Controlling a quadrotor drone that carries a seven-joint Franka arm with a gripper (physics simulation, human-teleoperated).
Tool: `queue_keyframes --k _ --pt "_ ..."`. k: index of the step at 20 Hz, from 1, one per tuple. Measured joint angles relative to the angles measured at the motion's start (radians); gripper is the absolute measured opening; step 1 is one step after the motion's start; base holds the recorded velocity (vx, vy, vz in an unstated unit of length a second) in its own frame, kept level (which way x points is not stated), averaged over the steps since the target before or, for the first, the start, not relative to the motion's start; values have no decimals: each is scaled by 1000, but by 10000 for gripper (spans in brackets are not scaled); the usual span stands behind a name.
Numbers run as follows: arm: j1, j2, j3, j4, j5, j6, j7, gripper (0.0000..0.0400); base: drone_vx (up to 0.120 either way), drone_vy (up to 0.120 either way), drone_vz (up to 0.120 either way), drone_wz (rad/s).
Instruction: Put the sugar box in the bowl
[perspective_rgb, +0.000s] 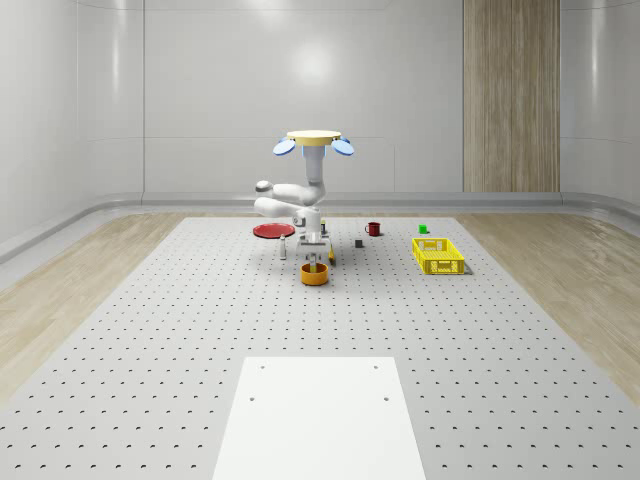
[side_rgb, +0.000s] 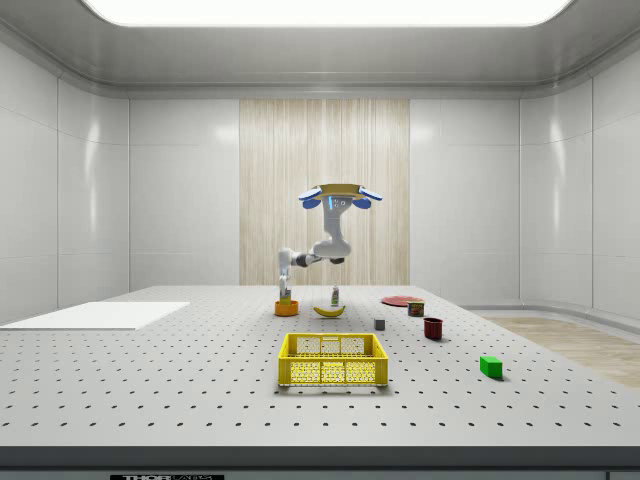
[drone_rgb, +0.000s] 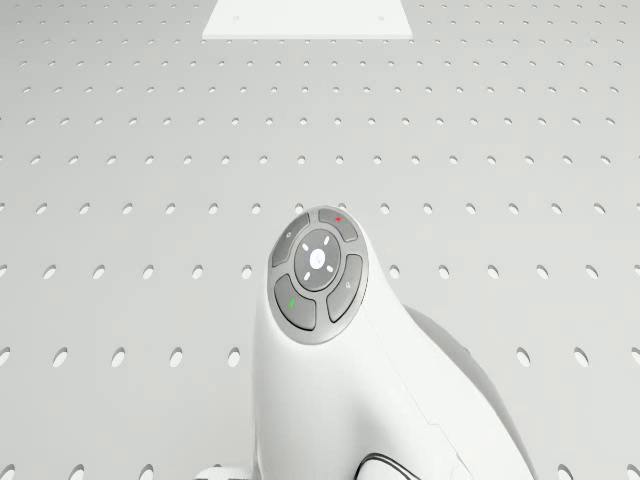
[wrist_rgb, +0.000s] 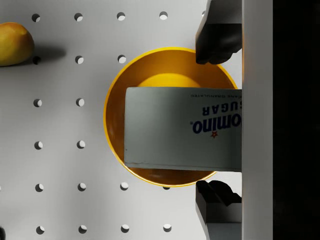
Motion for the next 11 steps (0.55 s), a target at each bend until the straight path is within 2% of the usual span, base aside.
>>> queue_keyframes --k 4,11 --pt "6 1 38 -8 38 -12 -8 385 0 0 0 0" --pt "8 0 65 -12 64 -18 -12 397 0 0 0 0"
